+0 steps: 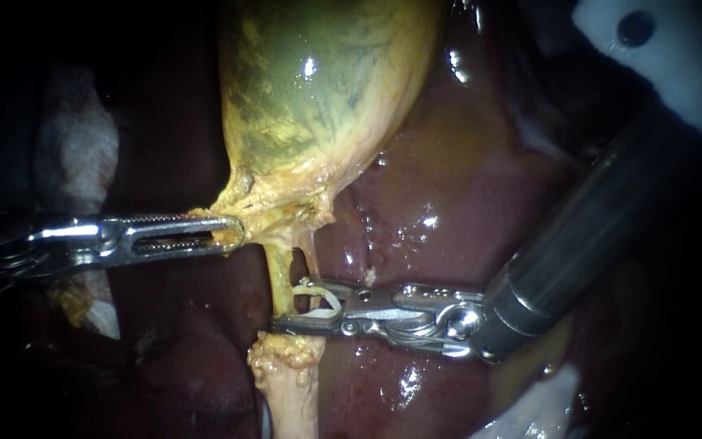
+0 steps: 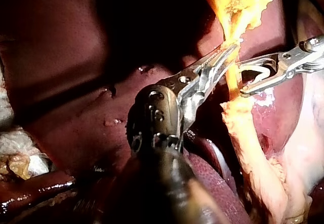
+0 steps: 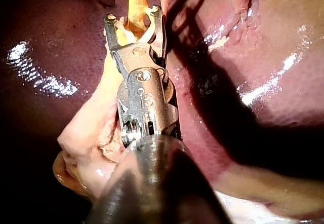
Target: Clipping first clip left tube
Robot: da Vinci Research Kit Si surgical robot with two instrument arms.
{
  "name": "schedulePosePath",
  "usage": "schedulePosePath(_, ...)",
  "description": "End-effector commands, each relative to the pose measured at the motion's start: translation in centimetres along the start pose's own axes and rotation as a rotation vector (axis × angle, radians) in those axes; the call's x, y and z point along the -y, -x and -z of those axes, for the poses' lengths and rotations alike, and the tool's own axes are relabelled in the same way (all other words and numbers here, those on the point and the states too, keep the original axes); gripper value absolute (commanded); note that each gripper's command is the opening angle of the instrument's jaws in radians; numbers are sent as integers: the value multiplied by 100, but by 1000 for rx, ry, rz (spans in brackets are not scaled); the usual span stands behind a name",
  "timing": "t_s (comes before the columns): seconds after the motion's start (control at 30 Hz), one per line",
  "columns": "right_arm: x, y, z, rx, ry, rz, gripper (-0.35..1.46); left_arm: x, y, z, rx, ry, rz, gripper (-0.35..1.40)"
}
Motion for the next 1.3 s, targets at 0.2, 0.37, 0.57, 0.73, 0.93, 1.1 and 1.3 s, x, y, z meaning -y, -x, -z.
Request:
schedulePosePath(0.2,5,1,-11,-1,6,-58,54,-1,0,0,0,-2,1,-35)
schedulePosePath(0.37,13,0,-16,0,10,-141,54,-1,0,-1,0,-2,1,-35)
schedulePosePath(0.57,24,-1,-21,-1,13,-202,54,-2,0,-1,-1,-2,1,-35)
schedulePosePath(0.73,30,-3,-27,28,34,-208,53,-3,0,-2,-2,-6,1,-35)
schedulePosePath(0.93,31,-3,-31,88,73,-204,50,-4,0,-3,-3,-7,2,-35)
schedulePosePath(1.1,30,5,-38,109,90,-197,48,-4,0,-3,-3,-7,2,-35)
schedulePosePath(1.3,27,9,-44,107,93,-194,48,-4,0,-3,-3,-7,2,-35)
